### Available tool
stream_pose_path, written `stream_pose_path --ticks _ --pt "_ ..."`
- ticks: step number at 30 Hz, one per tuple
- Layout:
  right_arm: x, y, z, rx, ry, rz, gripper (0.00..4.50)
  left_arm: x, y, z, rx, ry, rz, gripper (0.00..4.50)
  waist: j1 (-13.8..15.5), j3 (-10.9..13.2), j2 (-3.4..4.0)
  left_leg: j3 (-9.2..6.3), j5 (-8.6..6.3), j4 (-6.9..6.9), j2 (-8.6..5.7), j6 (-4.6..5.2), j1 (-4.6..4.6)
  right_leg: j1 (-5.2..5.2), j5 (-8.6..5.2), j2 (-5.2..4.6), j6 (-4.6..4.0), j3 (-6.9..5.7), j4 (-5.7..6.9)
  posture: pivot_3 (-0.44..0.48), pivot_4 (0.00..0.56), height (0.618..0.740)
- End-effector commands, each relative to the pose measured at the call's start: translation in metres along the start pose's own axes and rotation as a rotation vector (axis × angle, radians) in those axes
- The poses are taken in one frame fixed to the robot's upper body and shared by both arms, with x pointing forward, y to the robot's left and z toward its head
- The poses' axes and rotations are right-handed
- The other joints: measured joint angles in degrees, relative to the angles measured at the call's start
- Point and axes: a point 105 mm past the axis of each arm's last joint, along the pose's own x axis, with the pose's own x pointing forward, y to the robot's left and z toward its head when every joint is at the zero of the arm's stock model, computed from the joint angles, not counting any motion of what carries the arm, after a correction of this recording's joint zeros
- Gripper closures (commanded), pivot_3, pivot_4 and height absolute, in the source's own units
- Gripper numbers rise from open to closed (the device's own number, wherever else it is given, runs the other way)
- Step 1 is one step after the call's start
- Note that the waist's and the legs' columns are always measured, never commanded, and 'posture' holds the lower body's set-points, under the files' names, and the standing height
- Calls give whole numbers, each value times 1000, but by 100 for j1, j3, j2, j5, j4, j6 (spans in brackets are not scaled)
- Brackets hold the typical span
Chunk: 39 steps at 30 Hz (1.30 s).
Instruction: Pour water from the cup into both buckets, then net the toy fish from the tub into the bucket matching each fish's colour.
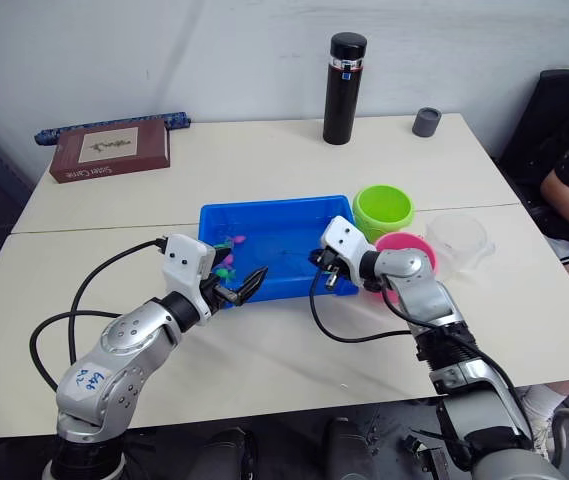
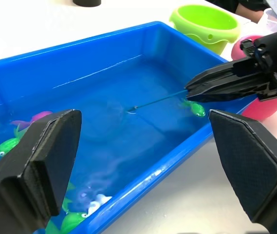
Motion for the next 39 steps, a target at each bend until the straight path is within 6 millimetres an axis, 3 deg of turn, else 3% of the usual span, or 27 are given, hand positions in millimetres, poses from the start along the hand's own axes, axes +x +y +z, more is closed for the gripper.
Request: stream_pose_path --ticks 1,15,39 --pt "1 2 4 -27 -5 13 4500 -4 -3 10 21 -39 1 16 21 0 0 0 0 -1 0 0 -1 -1 0 0 0 0 0 0 150 740" --pt "-11 25 33 -107 -73 99 4500 -5 2 19 37 -65 14 16 38 0 0 6 2 -48 -4 -4 -9 -17 -1 -7 -1 -5 -34 0 150 740" --pt "-2 25 36 -221 -75 143 4500 -14 6 30 62 -75 58 16 37 0 0 7 2 -57 -5 -4 -11 -18 -1 -6 -1 -6 -47 0 150 740"
